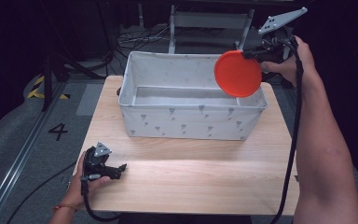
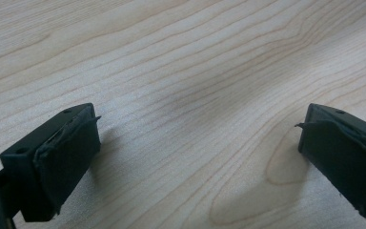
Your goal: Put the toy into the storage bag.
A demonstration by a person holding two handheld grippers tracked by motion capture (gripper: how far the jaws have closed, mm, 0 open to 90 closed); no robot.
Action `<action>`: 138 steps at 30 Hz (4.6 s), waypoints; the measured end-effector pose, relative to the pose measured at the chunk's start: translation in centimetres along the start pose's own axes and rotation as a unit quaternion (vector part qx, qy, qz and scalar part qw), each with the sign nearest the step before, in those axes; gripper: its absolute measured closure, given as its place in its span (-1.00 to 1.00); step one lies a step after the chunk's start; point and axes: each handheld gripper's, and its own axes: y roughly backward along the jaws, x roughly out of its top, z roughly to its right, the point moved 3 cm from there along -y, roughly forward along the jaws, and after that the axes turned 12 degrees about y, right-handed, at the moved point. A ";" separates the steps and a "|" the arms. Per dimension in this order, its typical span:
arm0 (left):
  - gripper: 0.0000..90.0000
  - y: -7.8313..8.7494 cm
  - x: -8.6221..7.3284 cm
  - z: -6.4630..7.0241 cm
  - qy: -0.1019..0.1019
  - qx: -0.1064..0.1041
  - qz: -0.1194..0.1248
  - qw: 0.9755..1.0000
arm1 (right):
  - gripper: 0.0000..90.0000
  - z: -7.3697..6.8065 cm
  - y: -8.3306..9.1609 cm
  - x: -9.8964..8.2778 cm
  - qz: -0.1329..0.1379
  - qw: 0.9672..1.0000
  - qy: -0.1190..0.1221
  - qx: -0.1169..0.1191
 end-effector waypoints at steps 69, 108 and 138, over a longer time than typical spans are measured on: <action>-0.99 0.0 0.0 0.0 0.003 0.002 0.003 1.000 | 0.81 -5.6 -8.7 -5.3 -0.226 0.929 0.156 0.247; -0.99 0.0 0.0 0.0 0.002 0.001 0.003 1.000 | -0.35 -5.5 -0.5 -6.5 -0.015 1.000 -0.015 0.013; -0.99 0.0 -0.1 0.1 0.006 0.004 0.003 1.000 | -0.48 -12.6 5.9 -12.0 -0.018 0.995 -0.049 -0.090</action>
